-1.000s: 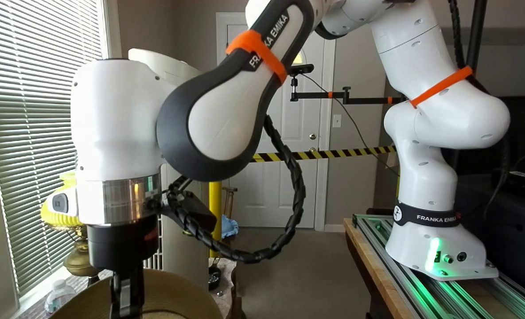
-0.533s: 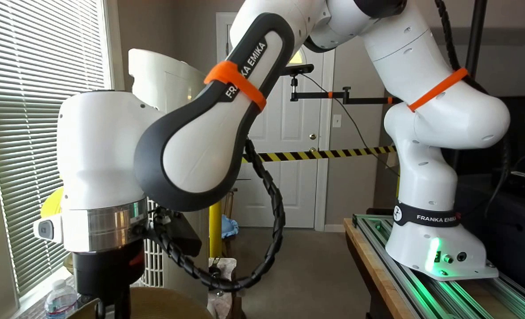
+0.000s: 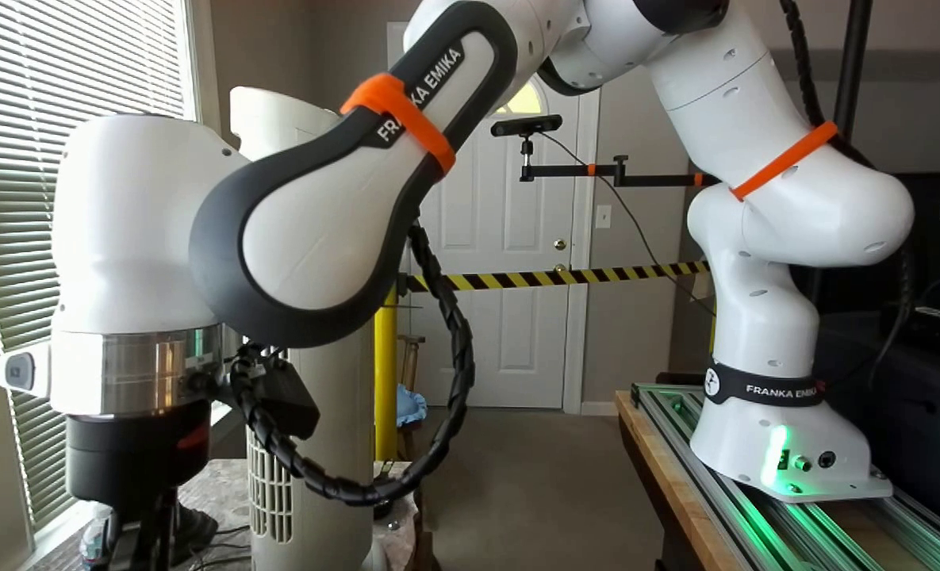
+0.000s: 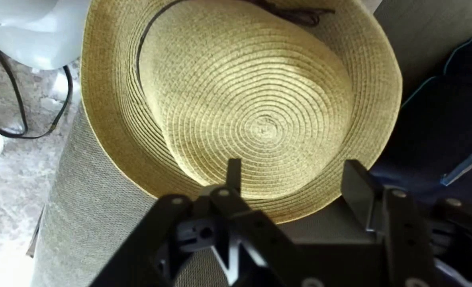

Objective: Pick up the hat and put it on the sofa

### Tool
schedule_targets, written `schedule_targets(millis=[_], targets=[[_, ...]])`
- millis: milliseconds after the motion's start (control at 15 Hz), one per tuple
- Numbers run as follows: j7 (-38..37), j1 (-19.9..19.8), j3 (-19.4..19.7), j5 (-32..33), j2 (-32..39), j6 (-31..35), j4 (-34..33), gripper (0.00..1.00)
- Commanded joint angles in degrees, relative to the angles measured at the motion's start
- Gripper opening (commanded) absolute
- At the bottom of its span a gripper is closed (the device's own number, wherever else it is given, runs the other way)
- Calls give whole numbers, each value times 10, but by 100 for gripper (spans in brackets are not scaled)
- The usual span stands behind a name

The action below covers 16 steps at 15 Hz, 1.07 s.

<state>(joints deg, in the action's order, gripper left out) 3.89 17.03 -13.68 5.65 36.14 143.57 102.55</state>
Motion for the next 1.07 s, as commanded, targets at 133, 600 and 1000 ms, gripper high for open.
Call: schedule_targets(millis=[133, 600, 1000], targets=[[-18, 19, 9, 5, -58, -72, -5, 100], [-88, 29, -3, -6, -193, -240, 14, 100], [-155, 20, -14, -30, -317, -243, 98, 100]])
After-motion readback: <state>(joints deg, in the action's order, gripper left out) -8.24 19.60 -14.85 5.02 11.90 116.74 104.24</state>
